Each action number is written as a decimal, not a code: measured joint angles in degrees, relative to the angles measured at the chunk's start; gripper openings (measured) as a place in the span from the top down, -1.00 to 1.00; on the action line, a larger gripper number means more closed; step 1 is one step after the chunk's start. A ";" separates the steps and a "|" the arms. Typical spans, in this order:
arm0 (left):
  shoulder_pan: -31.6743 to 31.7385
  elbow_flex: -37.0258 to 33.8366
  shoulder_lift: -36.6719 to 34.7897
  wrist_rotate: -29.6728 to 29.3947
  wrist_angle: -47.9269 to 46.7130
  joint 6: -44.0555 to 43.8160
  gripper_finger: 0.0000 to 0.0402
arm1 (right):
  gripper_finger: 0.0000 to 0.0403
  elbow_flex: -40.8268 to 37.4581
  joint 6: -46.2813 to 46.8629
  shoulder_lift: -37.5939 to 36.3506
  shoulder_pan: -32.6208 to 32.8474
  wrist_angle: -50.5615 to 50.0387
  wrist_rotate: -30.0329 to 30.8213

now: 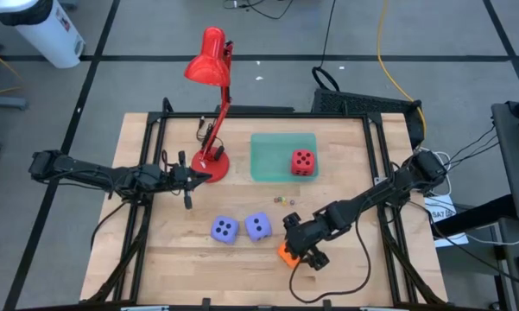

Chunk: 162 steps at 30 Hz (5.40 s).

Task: Pick & Place Dice
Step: Put the large orange dice into the bin

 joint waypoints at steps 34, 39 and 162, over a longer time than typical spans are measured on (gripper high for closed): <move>-0.02 0.00 0.00 -0.20 0.20 1.59 0.92 | -0.95 -9.04 8.99 0.51 1.51 21.66 3.16; -0.02 0.00 -0.01 -0.19 0.22 1.23 0.92 | -0.95 -0.48 8.40 0.49 1.42 20.60 5.01; 0.00 0.00 0.00 -0.23 -1.04 0.40 0.92 | -0.98 11.96 1.43 -2.34 -38.35 3.41 6.93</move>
